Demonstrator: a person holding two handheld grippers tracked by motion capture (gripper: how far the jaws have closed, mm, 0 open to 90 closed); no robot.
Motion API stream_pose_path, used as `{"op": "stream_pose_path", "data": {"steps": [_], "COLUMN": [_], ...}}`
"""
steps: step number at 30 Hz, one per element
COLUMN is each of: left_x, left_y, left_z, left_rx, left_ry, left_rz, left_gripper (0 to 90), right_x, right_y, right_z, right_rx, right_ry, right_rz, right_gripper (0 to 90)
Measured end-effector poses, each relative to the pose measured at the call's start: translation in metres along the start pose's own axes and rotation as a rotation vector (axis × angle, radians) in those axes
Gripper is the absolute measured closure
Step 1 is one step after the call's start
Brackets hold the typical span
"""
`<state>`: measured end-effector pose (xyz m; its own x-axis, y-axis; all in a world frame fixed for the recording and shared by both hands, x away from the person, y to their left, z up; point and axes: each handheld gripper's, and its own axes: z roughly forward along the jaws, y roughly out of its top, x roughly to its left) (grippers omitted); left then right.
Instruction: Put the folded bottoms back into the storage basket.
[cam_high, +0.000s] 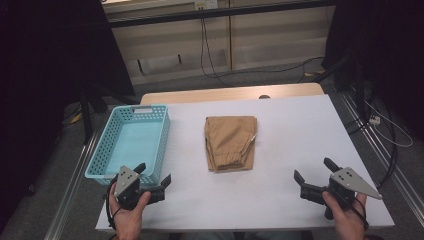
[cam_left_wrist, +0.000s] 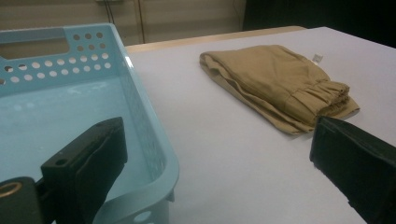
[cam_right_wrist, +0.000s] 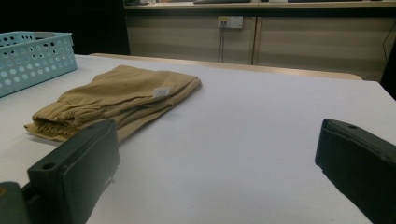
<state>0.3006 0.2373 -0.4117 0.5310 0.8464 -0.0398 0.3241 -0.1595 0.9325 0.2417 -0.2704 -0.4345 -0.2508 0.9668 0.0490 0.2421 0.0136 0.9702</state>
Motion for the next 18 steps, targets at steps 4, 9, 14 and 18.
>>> {"op": "stream_pose_path", "data": {"steps": [4, 9, 14, 18], "left_x": [-0.001, -0.004, -0.006, -0.007], "left_y": [0.001, 0.004, 0.023, 0.037], "left_z": [0.001, 0.004, 0.021, 0.030], "left_rx": [0.007, 0.019, 0.048, 0.026], "left_ry": [-0.003, -0.014, -0.002, -0.012], "left_rz": [-0.002, 0.000, 0.010, 0.007], "left_gripper": [4.1, 4.7, 5.3, 5.2], "right_x": [0.000, 0.000, 0.001, -0.001], "right_y": [0.000, -0.001, -0.002, -0.003], "right_z": [0.000, 0.001, 0.003, 0.003], "right_rx": [0.002, 0.005, 0.014, 0.021], "right_ry": [0.007, 0.013, 0.012, 0.015], "right_rz": [0.007, 0.018, 0.014, 0.023], "right_gripper": [0.0, 0.0, 0.0, 0.0]}}
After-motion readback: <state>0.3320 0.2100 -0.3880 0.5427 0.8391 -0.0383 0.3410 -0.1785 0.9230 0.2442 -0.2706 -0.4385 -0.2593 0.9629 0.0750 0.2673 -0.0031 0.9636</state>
